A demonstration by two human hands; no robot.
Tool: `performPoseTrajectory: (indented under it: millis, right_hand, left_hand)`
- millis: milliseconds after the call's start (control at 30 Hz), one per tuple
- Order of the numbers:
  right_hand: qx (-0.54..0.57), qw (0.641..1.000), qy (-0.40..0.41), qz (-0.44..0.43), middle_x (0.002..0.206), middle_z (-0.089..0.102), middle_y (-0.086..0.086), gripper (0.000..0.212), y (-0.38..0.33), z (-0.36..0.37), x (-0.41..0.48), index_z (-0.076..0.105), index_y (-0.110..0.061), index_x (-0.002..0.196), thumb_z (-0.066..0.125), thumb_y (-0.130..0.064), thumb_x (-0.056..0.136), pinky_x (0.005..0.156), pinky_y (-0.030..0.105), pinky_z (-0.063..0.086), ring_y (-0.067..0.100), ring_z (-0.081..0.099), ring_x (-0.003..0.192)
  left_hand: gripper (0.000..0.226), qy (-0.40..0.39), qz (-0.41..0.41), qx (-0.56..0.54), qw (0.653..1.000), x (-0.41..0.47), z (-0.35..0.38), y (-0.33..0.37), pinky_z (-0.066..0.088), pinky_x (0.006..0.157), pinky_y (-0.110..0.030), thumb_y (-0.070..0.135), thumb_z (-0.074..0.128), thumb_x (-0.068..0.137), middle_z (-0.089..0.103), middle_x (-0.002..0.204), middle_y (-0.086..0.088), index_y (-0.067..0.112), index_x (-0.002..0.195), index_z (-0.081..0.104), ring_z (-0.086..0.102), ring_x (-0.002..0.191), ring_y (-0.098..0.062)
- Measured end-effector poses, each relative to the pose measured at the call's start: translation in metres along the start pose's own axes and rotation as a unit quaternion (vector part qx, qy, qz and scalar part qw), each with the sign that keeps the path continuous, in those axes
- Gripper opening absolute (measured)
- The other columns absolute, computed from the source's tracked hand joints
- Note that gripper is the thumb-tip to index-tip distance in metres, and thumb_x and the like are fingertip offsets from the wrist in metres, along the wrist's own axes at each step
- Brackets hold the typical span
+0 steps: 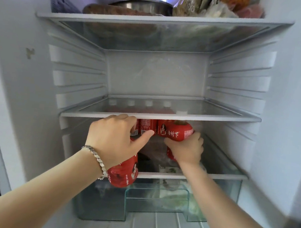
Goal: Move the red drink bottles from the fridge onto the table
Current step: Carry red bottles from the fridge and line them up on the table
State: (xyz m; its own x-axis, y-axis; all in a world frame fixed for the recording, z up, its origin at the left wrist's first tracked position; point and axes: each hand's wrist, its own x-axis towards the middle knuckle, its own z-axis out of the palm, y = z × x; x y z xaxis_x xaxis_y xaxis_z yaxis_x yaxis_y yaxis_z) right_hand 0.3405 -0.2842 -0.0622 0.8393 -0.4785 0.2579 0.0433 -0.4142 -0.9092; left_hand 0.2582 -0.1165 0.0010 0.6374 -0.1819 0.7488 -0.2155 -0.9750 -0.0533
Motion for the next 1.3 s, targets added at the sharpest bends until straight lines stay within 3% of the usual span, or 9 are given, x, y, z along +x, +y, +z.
performPoseTrajectory:
  millis: [167,367,533,667,767,900,1067,1167,1300]
  right_hand:
    - [0.082,0.996,-0.006,-0.035,0.105,0.051,0.000,0.073,0.004,-0.012,-0.043,0.039,-0.018,0.111,0.083,-0.029,0.055,0.090,0.042,0.048,0.026,0.051,0.106]
    - [0.175,0.975,-0.044,-0.126,0.096,0.056,-0.011,0.075,0.012,-0.027,-0.079,0.034,-0.031,0.106,0.085,-0.011,0.055,0.059,0.010,0.047,0.004,0.060,0.081]
    - [0.108,0.965,-0.062,-0.229,0.105,0.055,-0.014,0.082,0.009,-0.032,-0.088,0.034,-0.048,0.104,0.086,-0.027,0.044,0.083,0.033,0.052,0.014,0.058,0.100]
    - [0.029,0.942,-0.131,-0.307,0.101,0.042,-0.027,0.085,-0.001,-0.038,-0.095,0.035,-0.042,0.116,0.078,-0.036,0.043,0.088,0.042,0.049,0.014,0.053,0.102]
    - [0.015,0.931,-0.188,-0.311,0.103,0.044,-0.024,0.087,-0.003,-0.035,-0.102,0.034,-0.038,0.119,0.079,-0.033,0.045,0.086,0.039,0.051,0.011,0.052,0.102]
    - [-0.006,0.917,-0.300,-0.264,0.112,0.050,-0.014,0.088,-0.008,-0.029,-0.108,0.026,-0.048,0.113,0.085,-0.028,0.051,0.086,0.029,0.054,0.008,0.055,0.102]
    - [0.047,0.874,-0.445,-0.189,0.107,0.055,-0.019,0.064,-0.023,-0.030,-0.101,0.039,-0.038,0.116,0.082,-0.028,0.070,0.080,0.016,0.053,0.001,0.059,0.097]
    - [0.101,0.935,-0.312,-0.136,0.101,0.058,-0.013,0.027,-0.027,-0.015,-0.061,0.053,-0.024,0.111,0.058,-0.039,0.089,0.072,0.008,0.043,0.001,0.057,0.092]
    - [0.009,0.984,-0.176,0.001,0.097,0.063,0.008,0.024,-0.015,0.027,0.015,0.064,-0.007,0.102,0.059,-0.027,0.091,0.079,0.024,0.041,0.022,0.059,0.095]
  left_hand:
    - [0.093,-0.023,0.022,0.024,0.999,0.000,-0.001,-0.001,0.034,0.049,-0.021,0.094,0.002,0.052,0.054,0.069,0.010,0.023,0.086,0.052,0.054,0.063,-0.011]
    - [0.116,-0.036,0.116,0.021,0.992,0.003,-0.010,-0.008,0.025,0.043,-0.016,0.096,-0.007,0.038,0.059,0.076,0.012,0.029,0.123,0.035,0.050,0.054,-0.010]
    - [0.095,-0.007,0.193,-0.029,0.981,-0.009,-0.022,-0.007,0.010,0.040,-0.008,0.094,0.007,0.059,0.055,0.046,0.008,0.026,0.116,0.041,0.041,0.032,-0.011]
    - [0.109,-0.075,0.169,-0.007,0.983,-0.018,-0.034,0.004,0.027,0.047,-0.014,0.095,0.014,0.042,0.067,0.072,0.007,0.038,0.133,0.036,0.066,0.067,-0.013]
    - [0.092,-0.147,0.134,0.013,0.980,-0.019,-0.037,0.002,0.034,0.064,-0.022,0.088,0.020,0.051,0.066,0.088,0.009,0.039,0.127,0.037,0.065,0.085,-0.014]
    - [0.051,-0.200,0.088,-0.002,0.976,-0.026,-0.039,-0.010,0.035,0.056,-0.017,0.076,0.033,0.074,0.052,0.069,0.014,0.035,0.100,0.049,0.053,0.066,-0.005]
    - [0.044,-0.262,0.028,-0.022,0.964,-0.019,-0.035,-0.030,0.042,0.067,-0.024,0.071,0.035,0.078,0.059,0.079,0.014,0.032,0.080,0.054,0.056,0.075,-0.006]
    - [0.043,-0.303,-0.016,-0.062,0.951,-0.017,-0.028,-0.043,0.050,0.076,-0.029,0.069,0.039,0.079,0.063,0.082,0.012,0.029,0.080,0.057,0.060,0.077,-0.006]
    - [0.044,-0.327,-0.012,-0.065,0.943,-0.015,-0.019,-0.047,0.046,0.070,-0.019,0.063,0.043,0.084,0.065,0.085,0.008,0.023,0.085,0.061,0.060,0.077,-0.005]
